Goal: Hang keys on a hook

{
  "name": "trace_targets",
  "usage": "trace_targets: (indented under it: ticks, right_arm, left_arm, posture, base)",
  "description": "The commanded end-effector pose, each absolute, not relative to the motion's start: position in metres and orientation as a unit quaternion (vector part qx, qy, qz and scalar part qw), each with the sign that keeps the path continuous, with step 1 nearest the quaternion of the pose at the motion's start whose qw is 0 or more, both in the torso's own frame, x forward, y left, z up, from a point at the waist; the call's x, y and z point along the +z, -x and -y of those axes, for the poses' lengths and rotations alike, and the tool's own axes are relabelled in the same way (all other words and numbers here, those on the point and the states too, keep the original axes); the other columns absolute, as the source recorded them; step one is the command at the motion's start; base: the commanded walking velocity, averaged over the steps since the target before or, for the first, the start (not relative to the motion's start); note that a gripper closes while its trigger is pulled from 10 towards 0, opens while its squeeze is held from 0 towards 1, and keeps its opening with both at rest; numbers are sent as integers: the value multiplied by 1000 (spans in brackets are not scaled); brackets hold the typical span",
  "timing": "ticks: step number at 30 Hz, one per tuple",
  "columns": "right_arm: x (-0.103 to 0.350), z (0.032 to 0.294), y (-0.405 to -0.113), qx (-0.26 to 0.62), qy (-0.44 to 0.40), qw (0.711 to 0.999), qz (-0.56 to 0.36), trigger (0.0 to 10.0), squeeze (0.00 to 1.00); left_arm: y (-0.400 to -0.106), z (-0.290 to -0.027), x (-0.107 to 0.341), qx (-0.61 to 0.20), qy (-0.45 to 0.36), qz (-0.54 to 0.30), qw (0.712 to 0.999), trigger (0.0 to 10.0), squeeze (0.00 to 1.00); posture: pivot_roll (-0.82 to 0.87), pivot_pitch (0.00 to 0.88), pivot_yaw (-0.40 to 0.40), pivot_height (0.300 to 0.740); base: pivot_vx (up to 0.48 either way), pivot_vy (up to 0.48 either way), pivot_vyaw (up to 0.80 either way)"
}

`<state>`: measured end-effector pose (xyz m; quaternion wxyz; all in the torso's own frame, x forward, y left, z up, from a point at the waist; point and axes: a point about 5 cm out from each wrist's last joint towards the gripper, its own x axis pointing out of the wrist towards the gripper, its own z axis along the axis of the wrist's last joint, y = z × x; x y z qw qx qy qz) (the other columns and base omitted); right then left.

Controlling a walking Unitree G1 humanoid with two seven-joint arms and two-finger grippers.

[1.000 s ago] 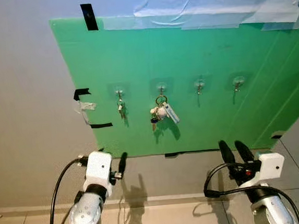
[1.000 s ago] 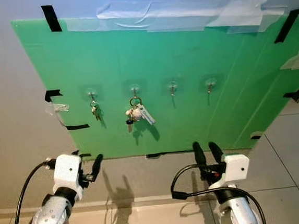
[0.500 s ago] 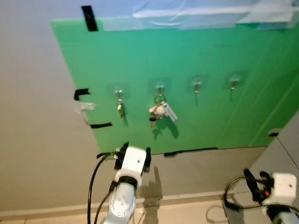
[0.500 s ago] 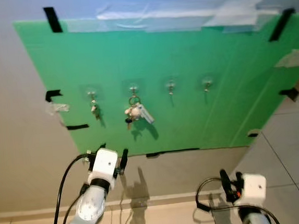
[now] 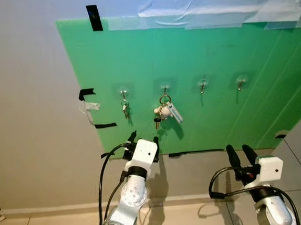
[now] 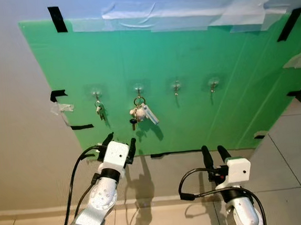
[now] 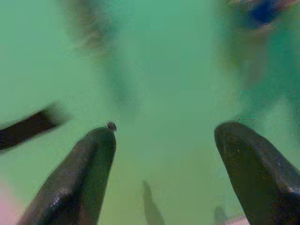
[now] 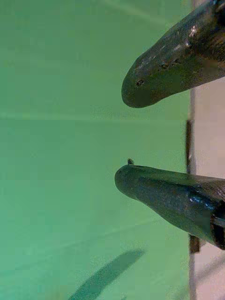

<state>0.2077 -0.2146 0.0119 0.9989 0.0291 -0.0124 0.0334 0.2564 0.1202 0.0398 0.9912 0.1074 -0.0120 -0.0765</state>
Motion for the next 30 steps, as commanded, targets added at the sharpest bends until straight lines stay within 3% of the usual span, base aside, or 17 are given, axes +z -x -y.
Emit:
trace_targets:
  ticks: [1, 4, 9, 30]
  right_arm:
    - [22, 214, -213, 43, -29, 998, 34, 10000, 0]
    - [29, 212, -217, 49, -28, 997, 42, 10000, 0]
    - [58, 204, -225, 61, -21, 995, 75, 10000, 0]
    - [79, 190, -220, 69, -22, 995, 68, 10000, 0]
  left_arm:
    - [-256, -168, 61, -59, -111, 39, 991, 10000, 0]
    - [-257, -177, 63, -52, -115, 40, 991, 10000, 0]
    - [-266, -165, 64, -44, -114, 40, 992, 10000, 0]
    - [-264, -155, 104, -62, -98, 48, 992, 10000, 0]
  posture:
    - [-30, 0, 12, 740]
    - [-32, 0, 9, 740]
    - [-37, 0, 9, 740]
    - [-47, 0, 10, 740]
  base:
    - [0, 0, 0]
    - [0, 0, 0]
    - [-258, 0, 0]
    - [-279, 0, 0]
